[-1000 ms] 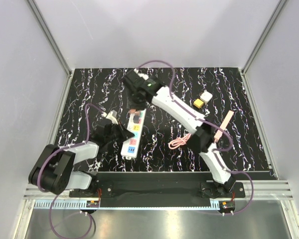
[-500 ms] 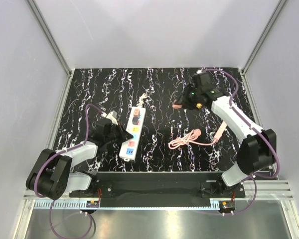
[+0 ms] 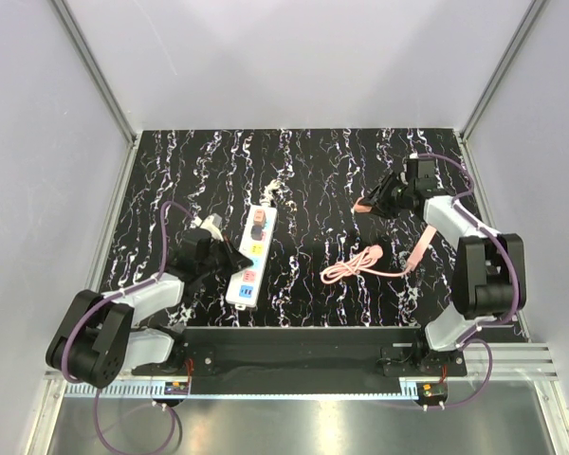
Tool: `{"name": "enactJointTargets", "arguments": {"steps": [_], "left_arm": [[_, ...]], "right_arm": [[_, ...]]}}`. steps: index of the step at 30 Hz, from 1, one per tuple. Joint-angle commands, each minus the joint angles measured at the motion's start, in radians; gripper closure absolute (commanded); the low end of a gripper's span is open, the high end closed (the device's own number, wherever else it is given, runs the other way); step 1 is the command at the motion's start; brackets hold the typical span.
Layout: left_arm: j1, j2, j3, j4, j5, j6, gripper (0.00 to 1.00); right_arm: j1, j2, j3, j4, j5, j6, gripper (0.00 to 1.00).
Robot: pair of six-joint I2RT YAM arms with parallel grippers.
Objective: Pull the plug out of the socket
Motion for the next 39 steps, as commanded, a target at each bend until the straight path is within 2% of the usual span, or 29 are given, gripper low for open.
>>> {"name": "enactJointTargets", "arguments": {"steps": [1, 5, 17, 24, 29, 36, 39], "left_arm": [[-0.009, 0.046, -0.041, -0.158, -0.013, 0.025, 1.0], [-0.009, 0.054, -0.063, -0.124, 0.0, -0.001, 1.0], [-0.01, 0.037, -0.081, -0.118, 0.001, 0.002, 1.0], [-0.01, 0.032, -0.081, -0.116, 0.004, 0.005, 1.0], [-0.01, 0.028, -0.083, -0.116, 0.009, 0.005, 1.0], [-0.01, 0.025, -0.083, -0.119, 0.004, 0.011, 1.0], [-0.01, 0.034, -0.084, -0.115, 0.006, 0.013, 1.0]], "right_arm": [[-0.005, 0.051, -0.008, 0.171, -0.078, 0.03, 1.0], [-0.01, 0.123, -0.021, 0.268, -0.077, 0.065, 1.0], [-0.011, 0.204, -0.112, 0.501, -0.046, 0.148, 1.0], [-0.011, 0.236, -0.128, 0.521, -0.021, 0.202, 0.99], [-0.01, 0.244, -0.142, 0.52, -0.003, 0.205, 0.94], [-0.013, 0.267, -0.142, 0.509, 0.003, 0.208, 0.75], [-0.014, 0.284, -0.131, 0.507, 0.005, 0.222, 0.71]]}}
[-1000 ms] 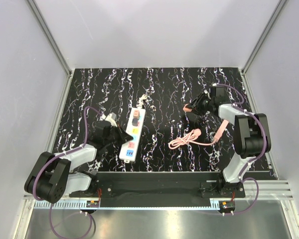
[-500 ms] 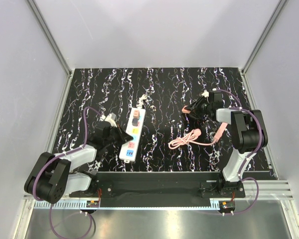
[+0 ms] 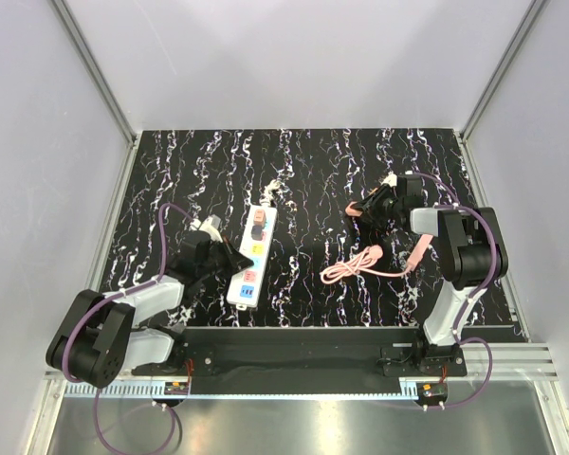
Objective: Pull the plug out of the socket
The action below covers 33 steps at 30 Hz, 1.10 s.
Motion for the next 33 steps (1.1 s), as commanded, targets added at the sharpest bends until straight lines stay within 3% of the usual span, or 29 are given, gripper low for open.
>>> {"name": "enactJointTargets", "arguments": {"steps": [1, 12, 18, 21, 28, 33], "left_arm": [[-0.01, 0.032, -0.055, -0.171, -0.004, 0.045, 1.0], [-0.01, 0.025, -0.06, -0.167, -0.009, 0.045, 1.0], [-0.01, 0.019, -0.061, -0.165, -0.013, 0.045, 1.0], [-0.01, 0.012, -0.066, -0.165, -0.02, 0.045, 1.0], [-0.01, 0.022, -0.06, -0.157, -0.017, 0.045, 1.0], [-0.01, 0.029, -0.057, -0.151, -0.018, 0.042, 1.0]], "right_arm": [[-0.006, 0.033, 0.015, 0.005, 0.03, 0.009, 0.69], [-0.012, -0.022, 0.07, -0.214, 0.109, -0.083, 0.37], [-0.011, -0.128, 0.071, -0.356, 0.177, -0.161, 0.26], [-0.009, -0.197, 0.068, -0.418, 0.205, -0.193, 0.03], [0.077, -0.268, 0.105, -0.515, 0.238, -0.275, 0.0], [0.184, -0.34, 0.156, -0.647, 0.451, -0.258, 0.0]]}}
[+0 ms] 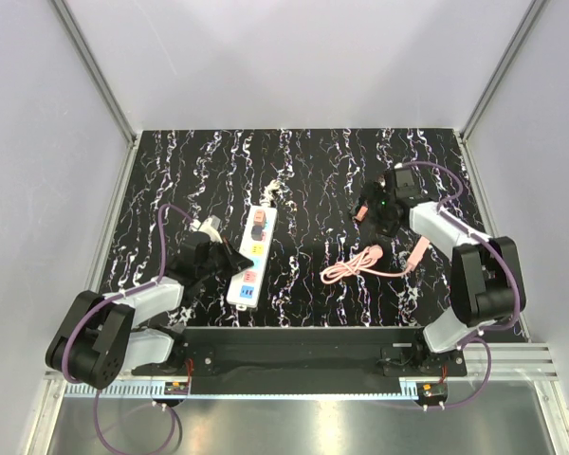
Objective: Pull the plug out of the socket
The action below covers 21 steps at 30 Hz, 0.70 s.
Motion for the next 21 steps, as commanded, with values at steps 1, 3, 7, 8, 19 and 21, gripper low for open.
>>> {"name": "enactJointTargets", "arguments": {"steps": [1, 3, 7, 8, 19, 21], "left_arm": [[-0.01, 0.035, -0.044, -0.168, -0.019, 0.041, 1.0], [-0.012, 0.032, -0.043, -0.168, -0.022, 0.041, 1.0], [-0.013, 0.028, -0.04, -0.168, -0.027, 0.043, 1.0], [-0.015, 0.028, -0.041, -0.168, -0.027, 0.04, 1.0], [-0.024, 0.02, -0.024, -0.173, -0.03, 0.05, 1.0], [-0.024, 0.016, -0.026, -0.175, -0.031, 0.052, 1.0]], "right_arm": [[0.119, -0.08, 0.118, -0.132, 0.229, -0.038, 0.0], [0.187, -0.081, 0.163, -0.179, 0.317, -0.122, 0.0], [0.249, -0.043, 0.298, -0.261, 0.292, -0.129, 0.0], [0.243, -0.035, 0.31, -0.264, 0.182, -0.076, 0.0], [0.428, 0.265, 0.6, -0.259, -0.063, 0.095, 0.02], [0.462, 0.34, 0.66, -0.328, -0.023, 0.13, 0.05]]}}
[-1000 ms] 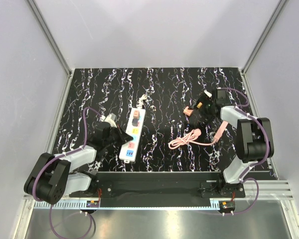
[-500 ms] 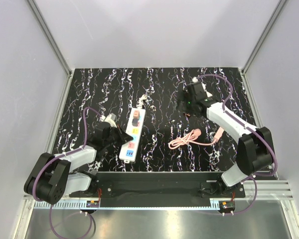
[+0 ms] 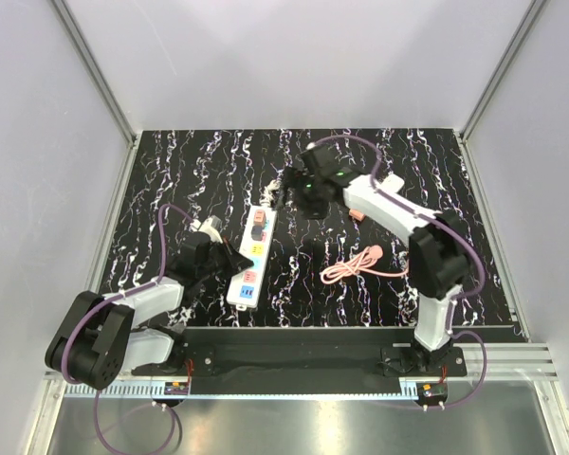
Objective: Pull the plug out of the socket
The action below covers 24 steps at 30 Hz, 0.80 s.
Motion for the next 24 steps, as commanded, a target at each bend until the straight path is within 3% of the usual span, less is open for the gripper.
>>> {"name": "enactJointTargets", "arguments": {"steps": [1, 9, 21, 24], "left_arm": [[-0.018, 0.017, -0.025, -0.174, -0.028, 0.049, 1.0], [-0.018, 0.006, -0.032, -0.171, -0.029, 0.055, 1.0], [-0.018, -0.006, -0.047, -0.169, -0.031, 0.062, 1.0], [-0.018, -0.005, -0.05, -0.169, -0.034, 0.062, 1.0]], "right_arm": [[0.075, 0.085, 0.165, -0.122, 0.036, 0.077, 0.07], [0.189, 0.248, 0.33, -0.252, 0.19, 0.184, 0.12], [0.224, 0.447, 0.557, -0.351, 0.26, 0.18, 0.33], [0.227, 0.489, 0.615, -0.389, 0.273, 0.178, 0.33]]}}
